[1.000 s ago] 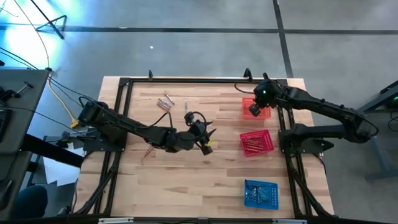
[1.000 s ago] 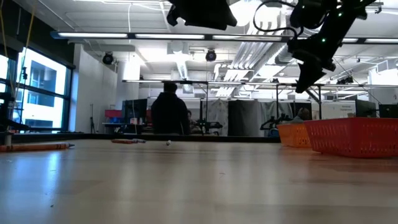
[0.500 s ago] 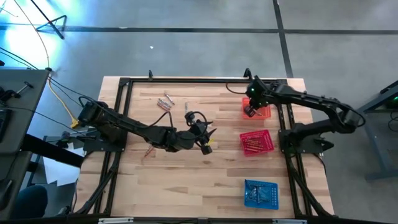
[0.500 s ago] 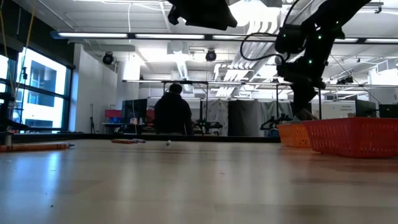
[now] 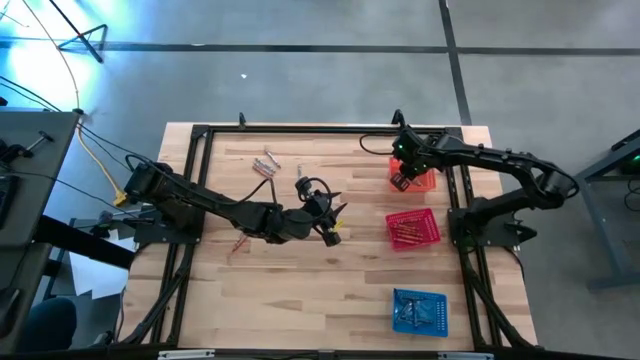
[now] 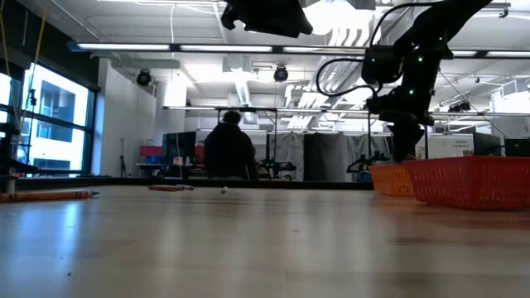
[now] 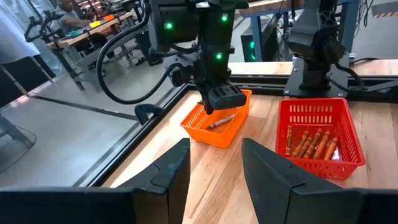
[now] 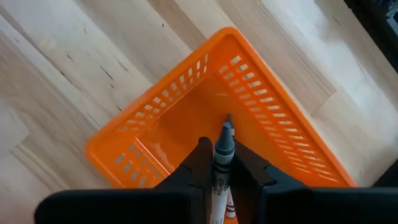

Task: Sort crayons
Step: Put the gray crayon into the orange bin

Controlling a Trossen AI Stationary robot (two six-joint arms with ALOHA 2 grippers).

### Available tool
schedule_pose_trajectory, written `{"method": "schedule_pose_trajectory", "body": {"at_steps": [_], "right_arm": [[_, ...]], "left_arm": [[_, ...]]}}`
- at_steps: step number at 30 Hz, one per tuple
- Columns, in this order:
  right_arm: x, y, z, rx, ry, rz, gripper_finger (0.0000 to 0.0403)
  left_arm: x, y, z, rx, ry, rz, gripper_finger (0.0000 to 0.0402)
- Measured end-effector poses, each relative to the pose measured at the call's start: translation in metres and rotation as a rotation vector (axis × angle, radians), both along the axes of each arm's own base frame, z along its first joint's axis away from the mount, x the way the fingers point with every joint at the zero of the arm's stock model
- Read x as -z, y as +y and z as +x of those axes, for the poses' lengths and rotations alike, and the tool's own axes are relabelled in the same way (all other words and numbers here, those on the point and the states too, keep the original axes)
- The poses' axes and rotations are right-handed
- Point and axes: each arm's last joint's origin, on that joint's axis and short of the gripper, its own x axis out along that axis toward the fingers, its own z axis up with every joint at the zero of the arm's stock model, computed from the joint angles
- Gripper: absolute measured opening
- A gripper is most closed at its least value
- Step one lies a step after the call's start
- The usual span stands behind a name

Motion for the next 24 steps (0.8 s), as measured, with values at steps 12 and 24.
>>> {"method": "schedule_pose_trajectory", "body": {"at_steps": [12, 24], "right_arm": [[-0.009, 0.003, -0.004, 0.011, -0.004, 0.004, 0.0115], [-0.092, 0.05, -0.013, -0.118, -0.374, -0.165, 0.0118]], "left_arm": [[0.003, 0.001, -0.002, -0.003, 0.041, 0.002, 0.0131], [0.052, 0.102, -0.025, -0.386, 0.368, -0.33, 0.0131]]}}
